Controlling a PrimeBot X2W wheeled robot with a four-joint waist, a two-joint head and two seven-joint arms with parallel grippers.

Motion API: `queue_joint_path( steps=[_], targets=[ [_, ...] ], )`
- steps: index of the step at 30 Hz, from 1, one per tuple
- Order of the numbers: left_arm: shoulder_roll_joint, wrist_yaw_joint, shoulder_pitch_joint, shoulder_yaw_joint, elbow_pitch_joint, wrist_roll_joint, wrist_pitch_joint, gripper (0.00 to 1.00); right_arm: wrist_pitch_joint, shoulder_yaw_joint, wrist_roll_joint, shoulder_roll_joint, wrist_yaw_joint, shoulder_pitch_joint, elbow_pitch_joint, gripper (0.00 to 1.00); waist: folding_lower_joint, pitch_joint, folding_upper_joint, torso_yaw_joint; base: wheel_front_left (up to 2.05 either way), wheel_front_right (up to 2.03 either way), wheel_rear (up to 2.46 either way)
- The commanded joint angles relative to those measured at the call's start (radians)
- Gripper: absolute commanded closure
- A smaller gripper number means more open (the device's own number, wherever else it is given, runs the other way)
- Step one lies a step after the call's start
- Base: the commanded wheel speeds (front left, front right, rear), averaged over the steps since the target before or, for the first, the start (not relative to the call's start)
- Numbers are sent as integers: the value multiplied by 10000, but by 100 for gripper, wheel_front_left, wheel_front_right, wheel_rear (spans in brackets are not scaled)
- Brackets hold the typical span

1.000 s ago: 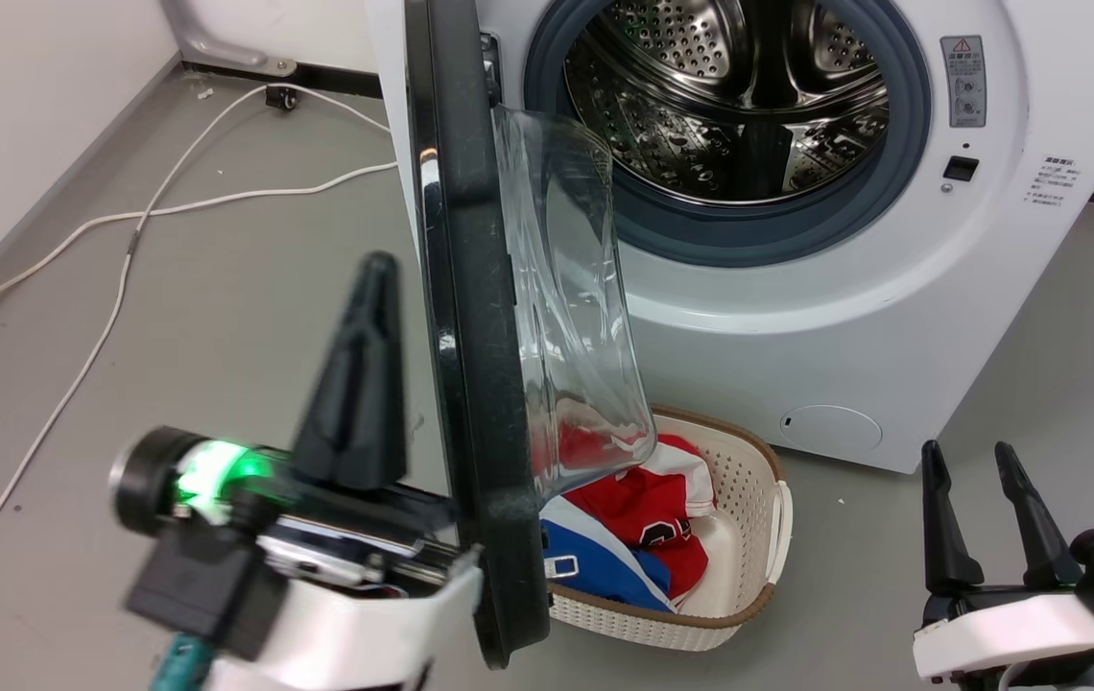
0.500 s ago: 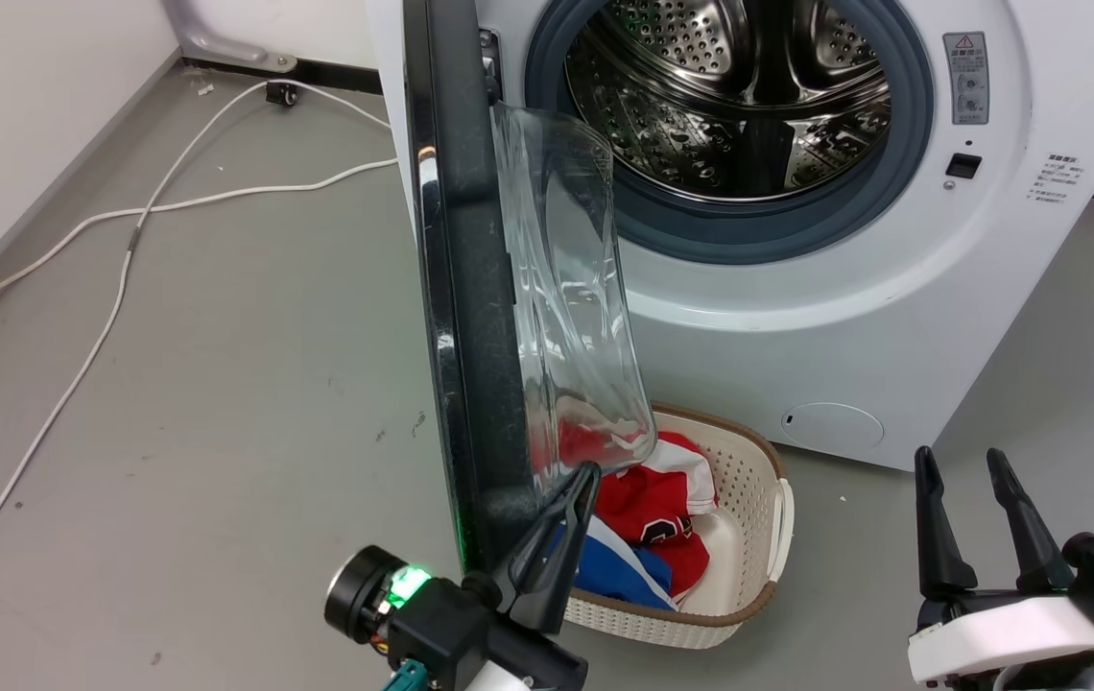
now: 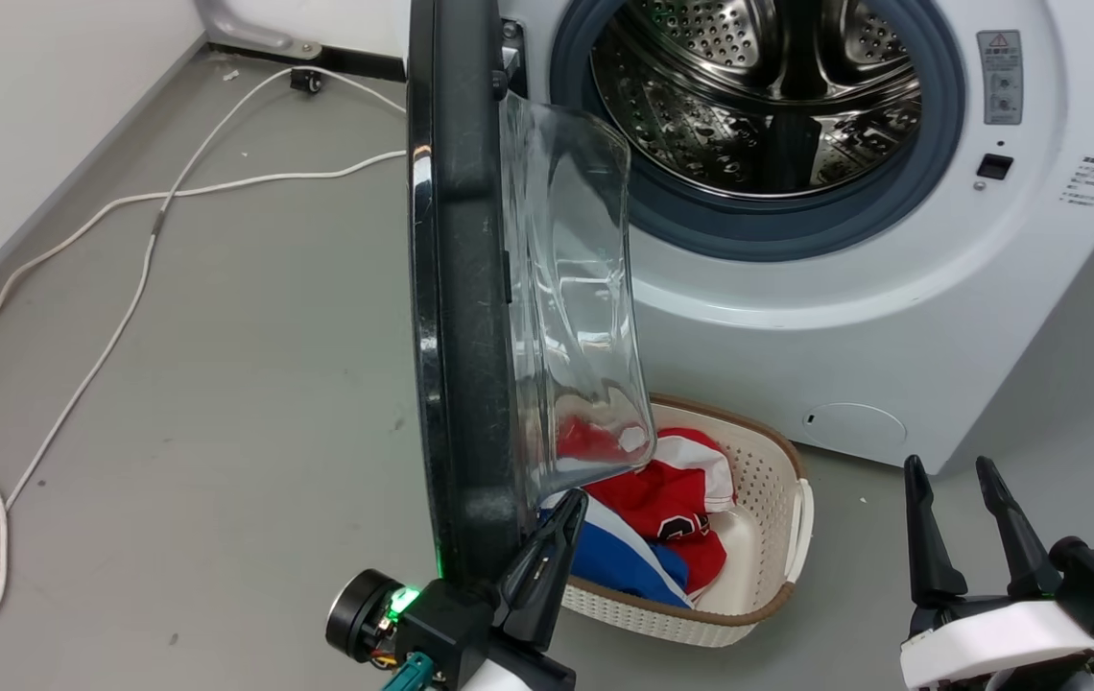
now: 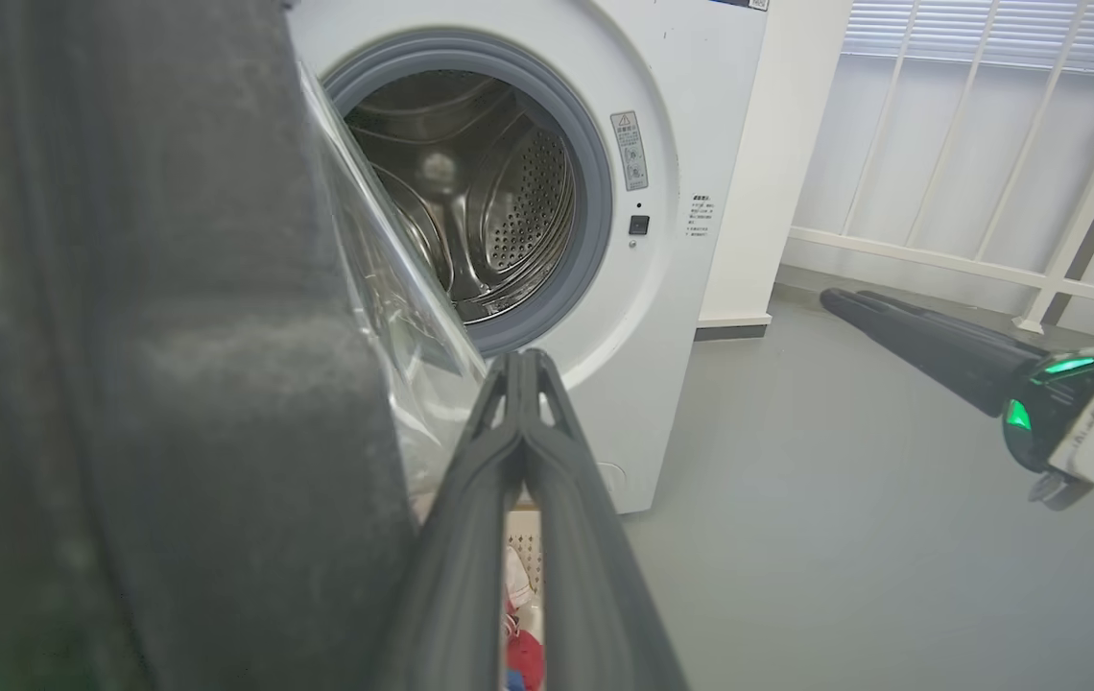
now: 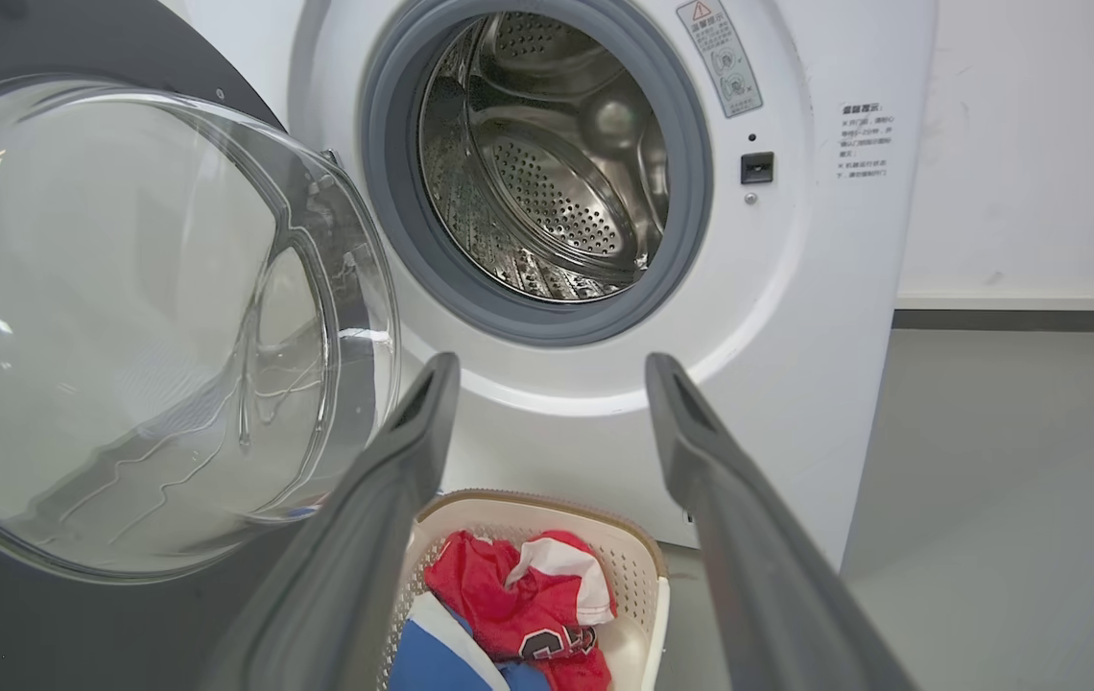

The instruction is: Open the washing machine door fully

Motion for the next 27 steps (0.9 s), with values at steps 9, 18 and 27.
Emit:
queue_joint_path(
  steps=[9,18,27],
  targets=[
    [67,349,-186,965,-289,-90,-20,100,-23,-33,-117,24,-3,-9,202,0,-1,172,-1,701,0,0,0],
    [311,400,-325,2302,-491,-333,-22,100,-23,-88,-306,23,-3,-234,281,0,-1,578,-1,1117,0,0,0],
    [770,363,-825,3735,-175,-732,-22,100,-23,-97,-566,23,-5,-480,342,0,-1,1152,-1,1091,0,0,0]
  ],
)
